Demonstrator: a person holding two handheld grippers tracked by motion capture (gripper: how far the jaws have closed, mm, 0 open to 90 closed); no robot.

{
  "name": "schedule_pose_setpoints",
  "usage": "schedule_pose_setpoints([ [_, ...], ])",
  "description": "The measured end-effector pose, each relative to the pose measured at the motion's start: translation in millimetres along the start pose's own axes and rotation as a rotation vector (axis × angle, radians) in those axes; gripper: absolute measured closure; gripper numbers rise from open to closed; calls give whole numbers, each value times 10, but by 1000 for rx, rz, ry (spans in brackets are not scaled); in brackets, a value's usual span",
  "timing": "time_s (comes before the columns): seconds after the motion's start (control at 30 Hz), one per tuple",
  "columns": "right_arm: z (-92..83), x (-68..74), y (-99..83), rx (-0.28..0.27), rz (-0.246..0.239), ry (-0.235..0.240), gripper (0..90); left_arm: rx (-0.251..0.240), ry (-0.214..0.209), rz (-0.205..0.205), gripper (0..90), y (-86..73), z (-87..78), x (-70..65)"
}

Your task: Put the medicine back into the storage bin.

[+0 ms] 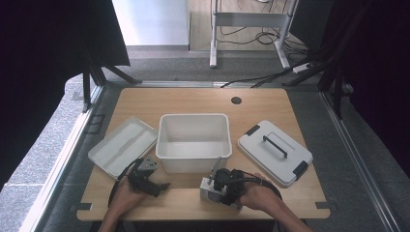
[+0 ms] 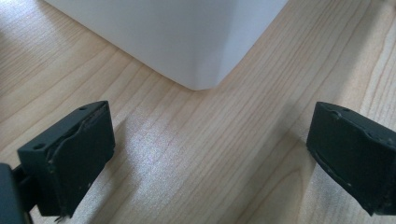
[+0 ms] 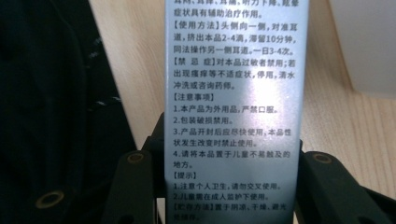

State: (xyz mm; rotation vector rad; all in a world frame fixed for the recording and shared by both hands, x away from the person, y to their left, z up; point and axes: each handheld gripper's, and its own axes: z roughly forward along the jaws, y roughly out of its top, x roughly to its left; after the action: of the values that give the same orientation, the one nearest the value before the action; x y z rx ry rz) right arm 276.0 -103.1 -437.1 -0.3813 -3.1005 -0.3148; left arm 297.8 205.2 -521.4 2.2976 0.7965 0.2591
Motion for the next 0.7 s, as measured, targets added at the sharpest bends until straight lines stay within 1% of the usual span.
schedule_pose_setpoints([
  [0.07,-62,2,14,-5,5,5,554,0,0,-1,9,0,0,0],
  [0.23,-270,6,74,-10,-8,5,555,-1,0,-1,10,0,0,0],
  [0.27,-355,3,105,-12,-11,12,556,-1,0,-1,10,0,-1,0],
  [0.3,-355,3,105,-12,-11,12,556,-1,0,-1,10,0,-1,0],
  [0.33,-440,-6,140,-13,-13,22,556,-1,0,0,10,-1,-1,1],
  [0.37,-440,-6,140,-13,-13,22,556,0,1,0,10,0,-1,1],
  [0.4,-525,-19,178,-15,-18,27,557,-2,1,-2,11,0,0,-1],
  [0.43,-525,-19,178,-15,-18,27,557,-2,0,-2,11,-1,0,0],
  [0.5,-617,-28,223,-11,-21,25,557,-3,1,-3,12,-1,0,0],
  [0.53,-715,-45,267,-9,-25,20,558,-3,1,-3,14,-1,-1,0],
  [0.57,-715,-45,267,-9,-25,20,558,-4,1,-3,14,-1,-1,1],
  [0.7,-904,-95,350,-17,-21,13,558,-5,2,-5,14,-2,0,-1],
])
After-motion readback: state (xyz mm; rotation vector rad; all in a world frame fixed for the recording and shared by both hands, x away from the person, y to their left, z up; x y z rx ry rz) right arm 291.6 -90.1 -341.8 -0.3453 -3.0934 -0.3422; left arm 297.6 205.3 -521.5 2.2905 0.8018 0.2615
